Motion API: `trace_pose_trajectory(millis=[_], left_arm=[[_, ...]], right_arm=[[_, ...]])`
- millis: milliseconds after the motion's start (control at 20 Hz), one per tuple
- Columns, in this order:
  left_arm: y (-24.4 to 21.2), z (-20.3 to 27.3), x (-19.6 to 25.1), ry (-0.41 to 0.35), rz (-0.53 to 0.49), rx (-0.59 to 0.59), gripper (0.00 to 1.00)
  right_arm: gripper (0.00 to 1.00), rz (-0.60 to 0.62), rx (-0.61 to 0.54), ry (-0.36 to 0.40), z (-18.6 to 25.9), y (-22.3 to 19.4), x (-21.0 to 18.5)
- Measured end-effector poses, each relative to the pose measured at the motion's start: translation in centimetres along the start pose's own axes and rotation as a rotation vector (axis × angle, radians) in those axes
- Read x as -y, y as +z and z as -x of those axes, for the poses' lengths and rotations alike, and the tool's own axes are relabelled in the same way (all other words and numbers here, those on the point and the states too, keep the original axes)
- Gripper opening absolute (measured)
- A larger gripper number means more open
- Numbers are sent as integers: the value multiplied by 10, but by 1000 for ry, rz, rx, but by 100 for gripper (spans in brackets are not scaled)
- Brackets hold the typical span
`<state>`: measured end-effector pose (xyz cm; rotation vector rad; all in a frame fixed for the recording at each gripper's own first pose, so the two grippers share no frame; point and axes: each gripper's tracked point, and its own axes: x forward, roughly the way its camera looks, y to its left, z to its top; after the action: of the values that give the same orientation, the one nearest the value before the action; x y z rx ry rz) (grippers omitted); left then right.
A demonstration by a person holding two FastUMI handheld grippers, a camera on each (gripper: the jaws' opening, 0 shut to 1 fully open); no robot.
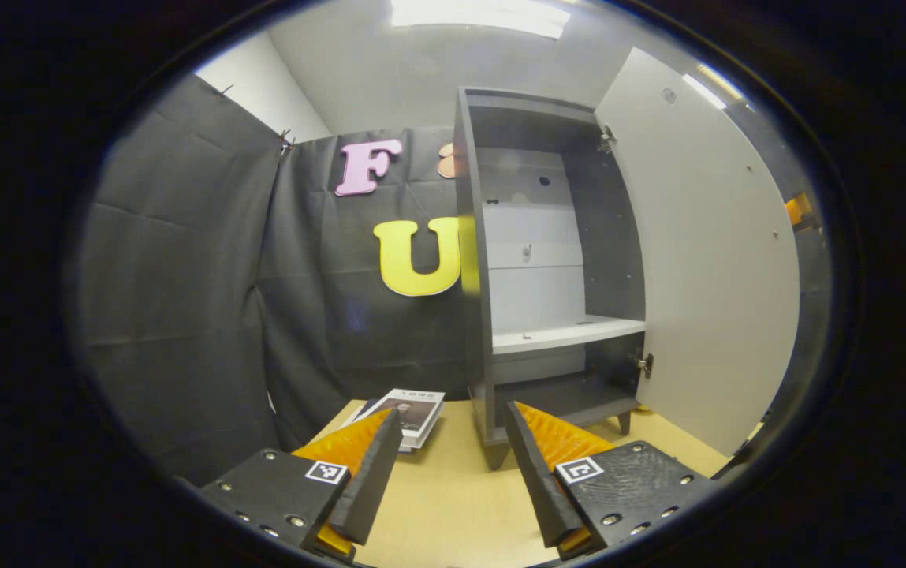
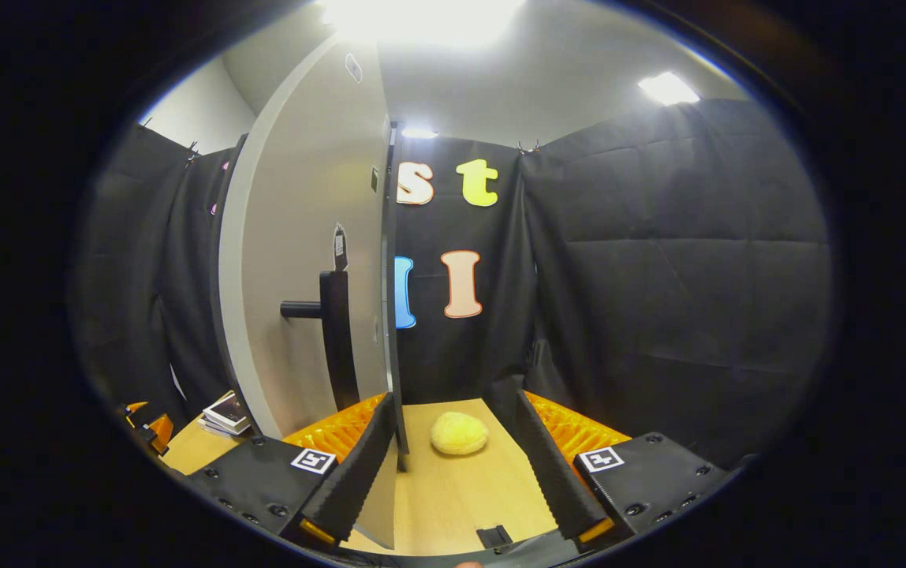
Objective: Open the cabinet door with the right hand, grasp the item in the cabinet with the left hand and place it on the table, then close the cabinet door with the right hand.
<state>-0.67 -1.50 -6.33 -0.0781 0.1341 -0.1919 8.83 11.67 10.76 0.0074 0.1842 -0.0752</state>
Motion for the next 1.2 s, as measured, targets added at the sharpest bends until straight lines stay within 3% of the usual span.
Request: trace_pose_trajectory(millis=[50,150,200,500,550,600,700,750,800,1200], left_arm=[[-1,0,-5,1,0,-2,80],[-1,3,-17,7,-2,-1,81],[-2,5,-22,8,-3,-3,80],[-4,18,-57,39,-4,-3,80],[-5,20,-64,46,-4,-5,80],[-5,23,-70,54,-3,-7,81],[-6,27,-81,69,-4,-6,81],[-5,30,-87,77,-6,-7,81],[-7,33,-93,86,-9,-8,80],[-8,53,-126,149,-17,-16,80]], right_arm=[[96,1,-1,4,1,0,-4],[92,6,-2,18,1,0,-6],[96,6,-3,26,1,0,-8],[96,23,-2,88,3,-1,-26],[92,25,5,99,2,1,-29],[96,32,5,110,1,0,-32],[92,40,13,129,0,0,-37],[96,40,16,141,0,1,-40],[92,40,18,154,-1,1,-44],[96,19,22,270,-8,-1,-74]])
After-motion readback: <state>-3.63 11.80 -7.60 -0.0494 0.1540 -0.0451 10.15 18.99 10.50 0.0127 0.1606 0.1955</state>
